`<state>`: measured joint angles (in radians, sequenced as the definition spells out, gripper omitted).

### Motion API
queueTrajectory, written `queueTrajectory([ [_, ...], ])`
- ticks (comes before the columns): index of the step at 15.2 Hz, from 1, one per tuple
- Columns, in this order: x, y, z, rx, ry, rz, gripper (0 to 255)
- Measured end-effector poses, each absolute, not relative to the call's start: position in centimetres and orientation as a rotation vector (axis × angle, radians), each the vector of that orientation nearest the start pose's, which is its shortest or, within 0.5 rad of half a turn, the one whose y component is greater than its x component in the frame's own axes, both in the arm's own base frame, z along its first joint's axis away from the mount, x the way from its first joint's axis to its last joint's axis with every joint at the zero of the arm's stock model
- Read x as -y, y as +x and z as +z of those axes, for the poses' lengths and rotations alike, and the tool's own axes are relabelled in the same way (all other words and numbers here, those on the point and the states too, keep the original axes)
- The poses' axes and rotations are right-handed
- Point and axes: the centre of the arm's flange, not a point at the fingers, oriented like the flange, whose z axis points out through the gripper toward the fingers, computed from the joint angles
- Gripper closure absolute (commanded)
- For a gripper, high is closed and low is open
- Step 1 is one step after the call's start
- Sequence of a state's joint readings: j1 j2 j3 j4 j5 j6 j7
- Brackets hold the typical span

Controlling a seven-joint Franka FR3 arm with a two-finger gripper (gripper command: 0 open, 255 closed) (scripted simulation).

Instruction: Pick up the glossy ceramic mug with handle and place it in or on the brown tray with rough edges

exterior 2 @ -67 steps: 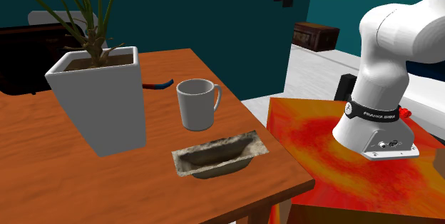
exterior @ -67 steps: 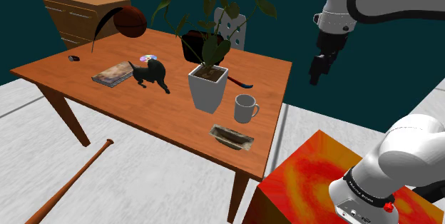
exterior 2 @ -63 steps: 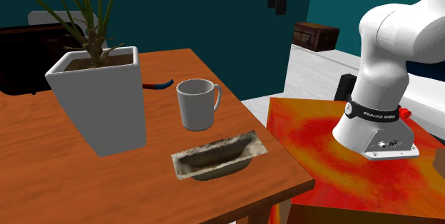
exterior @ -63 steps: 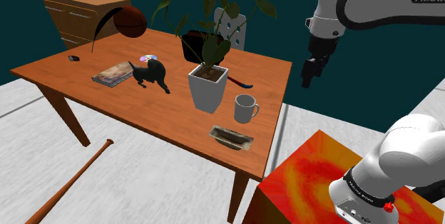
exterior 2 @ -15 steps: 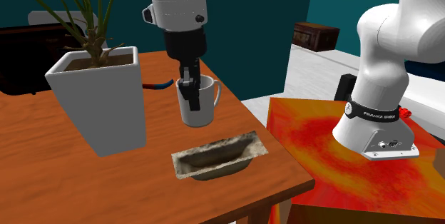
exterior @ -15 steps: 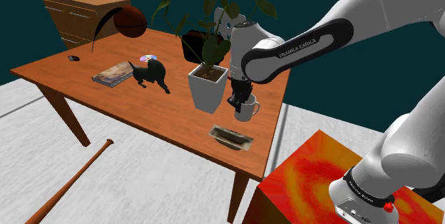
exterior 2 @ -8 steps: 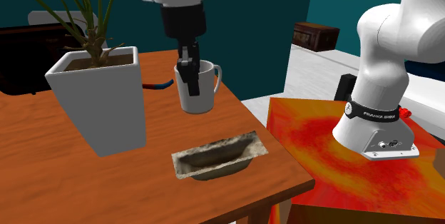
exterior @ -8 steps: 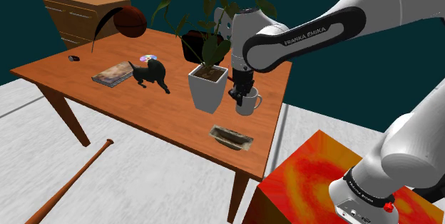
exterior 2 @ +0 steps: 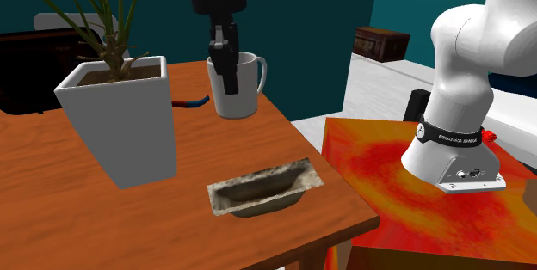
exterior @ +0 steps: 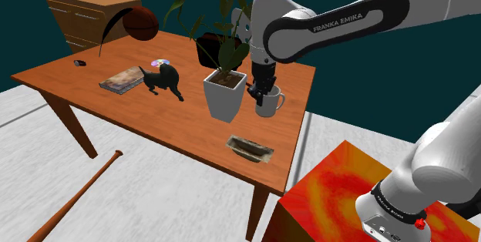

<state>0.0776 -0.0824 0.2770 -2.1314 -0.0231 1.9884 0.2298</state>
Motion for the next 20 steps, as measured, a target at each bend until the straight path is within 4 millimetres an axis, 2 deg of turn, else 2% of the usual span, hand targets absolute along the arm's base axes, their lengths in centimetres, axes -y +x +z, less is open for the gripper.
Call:
queueTrajectory([
  [5, -17.8, 48.3, 46.4, 0.213, -3.193, 0.078, 255],
  [6, -18.3, 47.9, 46.7, 0.213, -3.193, 0.078, 255],
  [9, -21.3, 46.3, 47.4, 0.214, -3.193, 0.078, 255],
  [17, -29.9, 40.5, 48.8, 0.216, -3.193, 0.078, 255],
  [20, -31.4, 39.7, 48.5, 0.214, -3.193, 0.079, 255],
])
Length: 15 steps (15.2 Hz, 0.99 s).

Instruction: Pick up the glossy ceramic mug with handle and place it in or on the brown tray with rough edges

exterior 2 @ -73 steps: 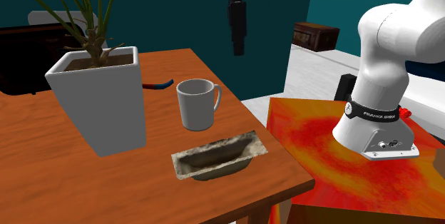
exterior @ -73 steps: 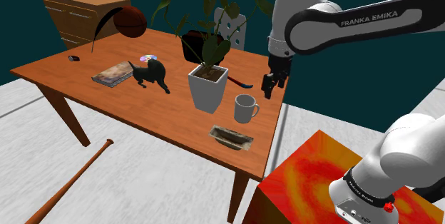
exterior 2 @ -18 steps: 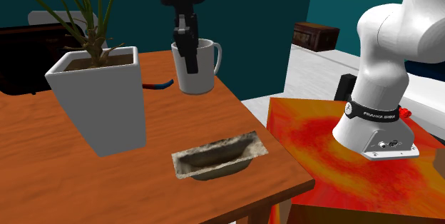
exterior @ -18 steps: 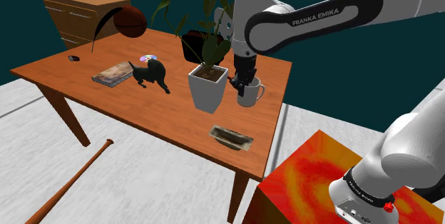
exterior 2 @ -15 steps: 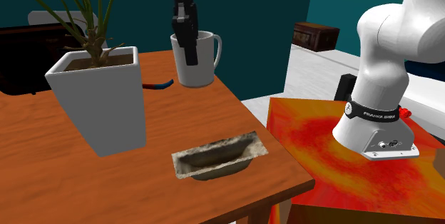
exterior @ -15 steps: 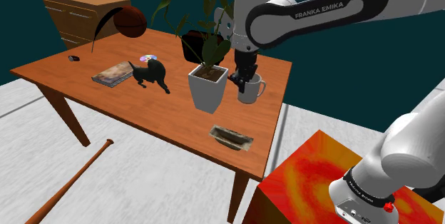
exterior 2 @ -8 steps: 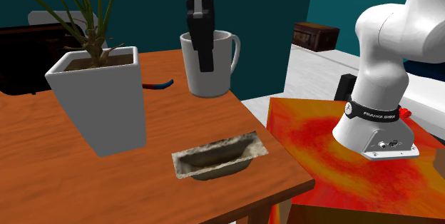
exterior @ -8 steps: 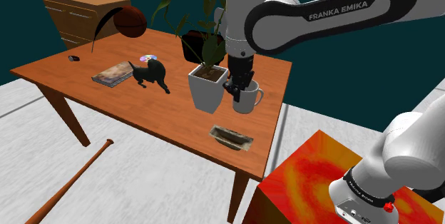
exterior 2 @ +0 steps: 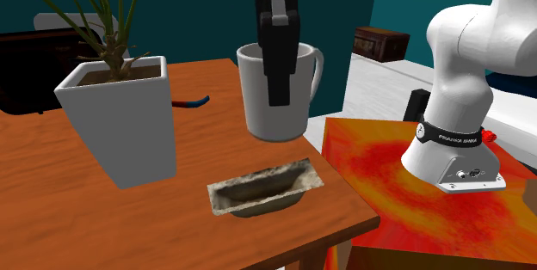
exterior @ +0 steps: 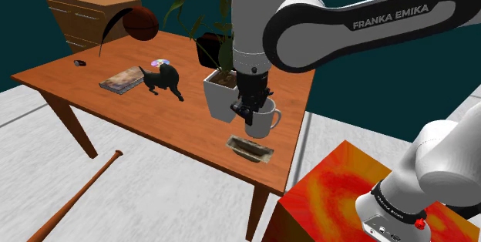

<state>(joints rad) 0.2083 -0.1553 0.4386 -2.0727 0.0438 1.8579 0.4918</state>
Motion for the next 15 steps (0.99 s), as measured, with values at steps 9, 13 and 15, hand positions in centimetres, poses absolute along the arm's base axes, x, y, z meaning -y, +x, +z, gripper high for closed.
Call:
queueTrajectory([
  [9, -31.5, 39.5, 43.9, 0.213, -3.194, 0.079, 255],
  [13, -31.4, 39.4, 41.9, 0.213, -3.194, 0.079, 255],
  [15, -31.5, 39.4, 40.8, 0.213, -3.194, 0.079, 255],
])
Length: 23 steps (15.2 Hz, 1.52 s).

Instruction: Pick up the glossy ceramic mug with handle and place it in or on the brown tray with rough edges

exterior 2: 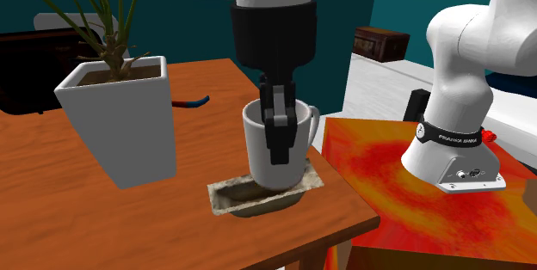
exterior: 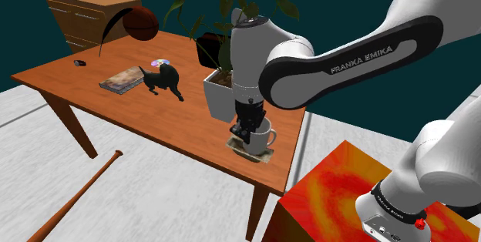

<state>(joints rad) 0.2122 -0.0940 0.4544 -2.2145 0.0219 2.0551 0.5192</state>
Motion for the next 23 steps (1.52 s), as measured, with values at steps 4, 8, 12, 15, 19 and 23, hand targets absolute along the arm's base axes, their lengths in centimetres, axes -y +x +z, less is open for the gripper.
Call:
queueTrajectory([
  [4, -31.5, 39.5, 39.9, 0.213, -3.194, 0.079, 255],
  [8, -31.5, 39.5, 39.9, 0.213, -3.193, 0.079, 0],
  [12, -31.5, 39.5, 39.9, 0.213, -3.193, 0.078, 0],
  [15, -31.6, 39.6, 40.5, 0.213, -3.193, 0.078, 0],
  [19, -32.0, 39.6, 44.1, 0.213, -3.193, 0.077, 0],
  [23, -31.8, 39.7, 44.8, 0.213, -3.193, 0.078, 0],
])
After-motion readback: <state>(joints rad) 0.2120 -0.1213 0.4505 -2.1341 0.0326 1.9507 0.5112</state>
